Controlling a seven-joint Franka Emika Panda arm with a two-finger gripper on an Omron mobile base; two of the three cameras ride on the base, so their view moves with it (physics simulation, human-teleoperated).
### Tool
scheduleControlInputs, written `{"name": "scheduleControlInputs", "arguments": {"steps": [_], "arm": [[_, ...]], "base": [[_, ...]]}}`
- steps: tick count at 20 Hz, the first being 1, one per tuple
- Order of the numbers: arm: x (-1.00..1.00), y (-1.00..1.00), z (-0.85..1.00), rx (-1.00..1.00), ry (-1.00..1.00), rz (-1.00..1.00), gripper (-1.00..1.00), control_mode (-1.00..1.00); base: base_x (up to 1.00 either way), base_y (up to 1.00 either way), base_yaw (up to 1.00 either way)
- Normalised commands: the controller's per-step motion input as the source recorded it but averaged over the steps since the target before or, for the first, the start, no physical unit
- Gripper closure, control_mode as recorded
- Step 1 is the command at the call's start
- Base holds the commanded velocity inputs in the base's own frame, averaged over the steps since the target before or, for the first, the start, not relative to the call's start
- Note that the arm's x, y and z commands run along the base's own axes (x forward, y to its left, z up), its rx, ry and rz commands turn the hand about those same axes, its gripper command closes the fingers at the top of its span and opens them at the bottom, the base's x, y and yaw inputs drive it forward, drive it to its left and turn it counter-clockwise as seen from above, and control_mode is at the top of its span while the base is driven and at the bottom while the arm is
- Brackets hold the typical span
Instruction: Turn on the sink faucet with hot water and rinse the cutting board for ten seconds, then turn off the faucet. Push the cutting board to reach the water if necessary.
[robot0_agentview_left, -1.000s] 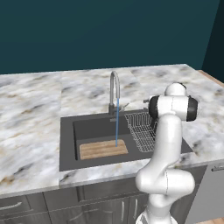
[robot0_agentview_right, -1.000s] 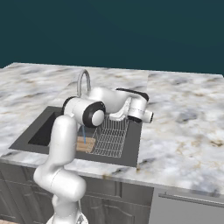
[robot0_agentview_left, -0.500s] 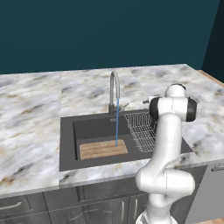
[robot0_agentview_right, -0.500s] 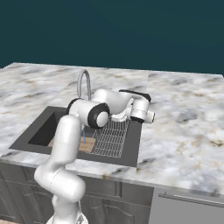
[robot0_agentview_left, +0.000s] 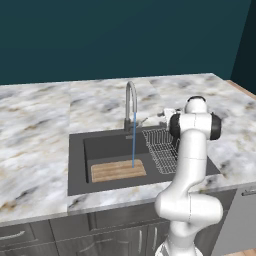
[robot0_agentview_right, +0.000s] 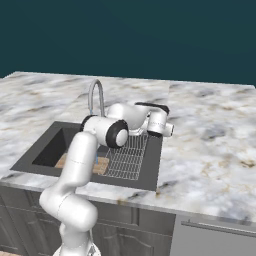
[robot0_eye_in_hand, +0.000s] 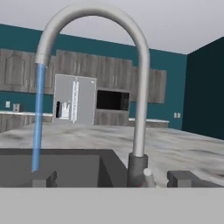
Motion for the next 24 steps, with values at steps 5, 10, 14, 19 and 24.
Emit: {"name": "scheduleControlInputs", "arguments": {"steps": [5,10,14,19,24], "arm": [[0.06,0.30,0.00,0.00,0.00,0.00,-1.00,-1.00],[0.00,0.31,0.00,0.00,0.00,0.00,-1.00,-1.00],[0.00,0.31,0.00,0.00,0.00,0.00,-1.00,-1.00],[0.00,0.26,0.00,0.00,0.00,0.00,-1.00,-1.00],[0.11,0.13,0.00,0.00,0.00,0.00,-1.00,-1.00]], "base": [[0.00,0.00,0.00],[0.00,0.00,0.00],[0.00,0.00,0.00],[0.00,0.00,0.00],[0.00,0.00,0.00]]}}
